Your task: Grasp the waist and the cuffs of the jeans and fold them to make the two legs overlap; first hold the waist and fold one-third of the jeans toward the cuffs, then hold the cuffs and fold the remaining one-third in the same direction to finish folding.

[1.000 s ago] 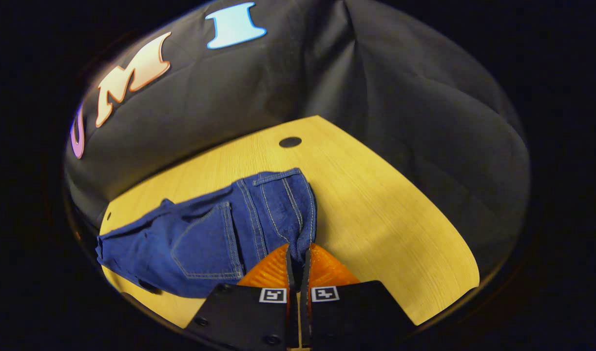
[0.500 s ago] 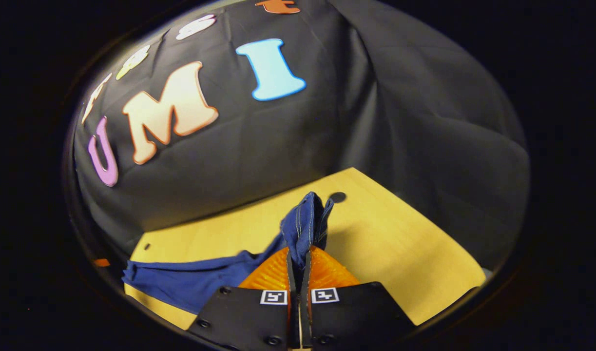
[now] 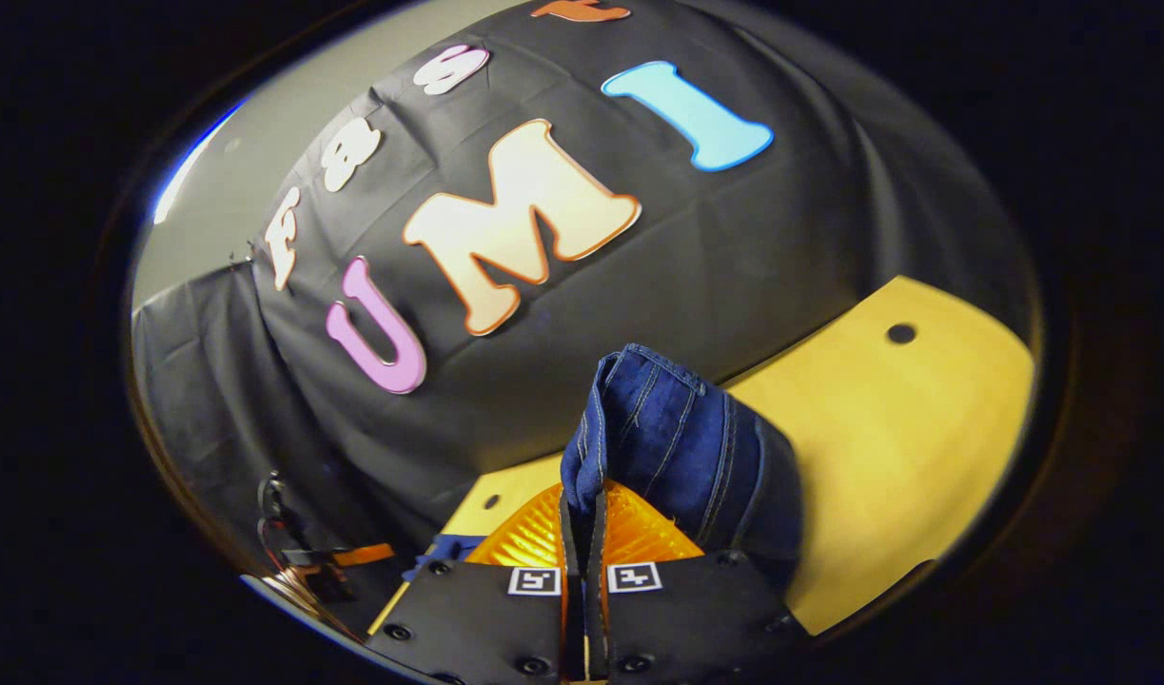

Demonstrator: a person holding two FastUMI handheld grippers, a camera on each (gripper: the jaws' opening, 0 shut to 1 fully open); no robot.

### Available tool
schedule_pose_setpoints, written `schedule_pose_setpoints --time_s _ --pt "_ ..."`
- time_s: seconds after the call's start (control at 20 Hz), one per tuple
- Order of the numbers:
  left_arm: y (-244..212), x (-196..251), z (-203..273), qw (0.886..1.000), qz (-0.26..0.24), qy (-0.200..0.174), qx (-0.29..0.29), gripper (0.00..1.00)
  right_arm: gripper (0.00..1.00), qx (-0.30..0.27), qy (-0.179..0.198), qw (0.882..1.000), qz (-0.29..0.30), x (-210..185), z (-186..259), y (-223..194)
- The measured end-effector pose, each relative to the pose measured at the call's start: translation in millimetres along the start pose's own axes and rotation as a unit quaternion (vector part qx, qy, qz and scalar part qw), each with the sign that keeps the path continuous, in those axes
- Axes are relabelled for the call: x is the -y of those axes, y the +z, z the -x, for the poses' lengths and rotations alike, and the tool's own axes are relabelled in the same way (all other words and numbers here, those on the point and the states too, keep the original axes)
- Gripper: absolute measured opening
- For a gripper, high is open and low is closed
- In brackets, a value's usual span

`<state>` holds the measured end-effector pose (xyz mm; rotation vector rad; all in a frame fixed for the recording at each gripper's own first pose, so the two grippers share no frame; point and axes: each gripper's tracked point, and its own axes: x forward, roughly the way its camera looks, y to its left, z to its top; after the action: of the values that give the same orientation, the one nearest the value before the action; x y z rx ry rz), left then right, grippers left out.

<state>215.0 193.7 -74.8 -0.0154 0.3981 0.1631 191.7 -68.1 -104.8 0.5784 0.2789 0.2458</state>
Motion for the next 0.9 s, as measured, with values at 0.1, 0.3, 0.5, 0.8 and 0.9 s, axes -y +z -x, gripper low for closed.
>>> schedule_pose_setpoints --time_s 0.1,0.3,0.5,0.8,0.9 --pt "-7.2 -8.4 -4.1 1.0 0.01 -0.002 -0.004 0.92 0.04 -0.019 0.035 0.999 -0.027 -18.3 -21.9 -30.3" --pt "-17.7 -23.6 -11.9 1.0 0.026 -0.001 -0.01 0.94 0.03 -0.104 0.033 0.993 -0.033 -15.7 -62.2 -124.5" --pt "-19.4 -32.3 -12.0 1.0 0.023 -0.005 -0.006 0.91 0.04 -0.191 0.059 0.98 -0.024 -37.1 -77.1 -206.5" --pt "-19.0 -34.0 -19.7 1.0 0.018 -0.015 -0.001 0.9 0.04 -0.223 0.035 0.974 0.017 -25.9 -81.2 -256.6" --pt "-20.4 -33.4 -21.3 1.0 0.023 -0.016 -0.005 0.9 0.03 -0.222 0.03 0.974 0.042 -24.5 -80.7 -260.0"
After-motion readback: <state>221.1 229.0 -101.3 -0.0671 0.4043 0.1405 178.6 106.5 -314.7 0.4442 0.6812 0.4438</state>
